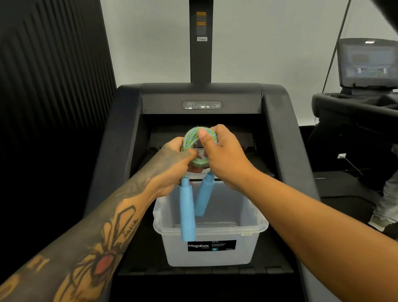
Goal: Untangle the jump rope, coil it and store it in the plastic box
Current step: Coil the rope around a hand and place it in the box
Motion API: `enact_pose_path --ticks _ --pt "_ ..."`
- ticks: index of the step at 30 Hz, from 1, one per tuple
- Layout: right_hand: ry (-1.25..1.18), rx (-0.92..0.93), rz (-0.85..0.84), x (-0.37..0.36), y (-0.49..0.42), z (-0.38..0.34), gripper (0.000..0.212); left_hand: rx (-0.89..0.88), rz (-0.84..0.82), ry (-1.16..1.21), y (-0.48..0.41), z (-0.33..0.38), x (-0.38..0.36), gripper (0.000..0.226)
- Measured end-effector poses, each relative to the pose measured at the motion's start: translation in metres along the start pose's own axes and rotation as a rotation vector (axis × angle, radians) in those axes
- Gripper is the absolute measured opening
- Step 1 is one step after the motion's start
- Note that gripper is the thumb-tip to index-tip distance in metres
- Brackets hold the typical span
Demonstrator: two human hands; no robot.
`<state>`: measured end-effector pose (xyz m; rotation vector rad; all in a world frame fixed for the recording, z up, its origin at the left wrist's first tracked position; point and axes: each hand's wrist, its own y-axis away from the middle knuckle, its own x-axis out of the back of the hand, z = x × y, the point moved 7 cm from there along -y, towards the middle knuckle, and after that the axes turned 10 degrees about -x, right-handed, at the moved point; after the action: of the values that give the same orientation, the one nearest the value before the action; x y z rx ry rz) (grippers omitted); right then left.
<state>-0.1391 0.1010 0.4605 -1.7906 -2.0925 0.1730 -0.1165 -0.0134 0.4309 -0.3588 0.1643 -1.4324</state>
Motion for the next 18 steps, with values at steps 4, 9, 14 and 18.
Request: enact_pose_path --ticks 4,9,14,18 --pt "0.052 -0.012 -0.006 -0.006 -0.016 0.01 0.026 0.004 -0.019 0.028 -0.015 -0.014 0.004 0.02" --pt "0.102 -0.011 -0.008 -0.011 -0.034 0.027 0.019 -0.051 0.006 0.026 -0.037 -0.032 0.008 0.016" --pt "0.1 -0.056 -0.02 -0.011 -0.043 0.06 0.02 -0.012 -0.065 0.003 -0.052 -0.061 0.001 0.011" --pt "0.065 -0.194 -0.097 -0.016 -0.05 0.116 0.017 0.068 -0.137 -0.017 -0.057 -0.101 -0.01 0.016"
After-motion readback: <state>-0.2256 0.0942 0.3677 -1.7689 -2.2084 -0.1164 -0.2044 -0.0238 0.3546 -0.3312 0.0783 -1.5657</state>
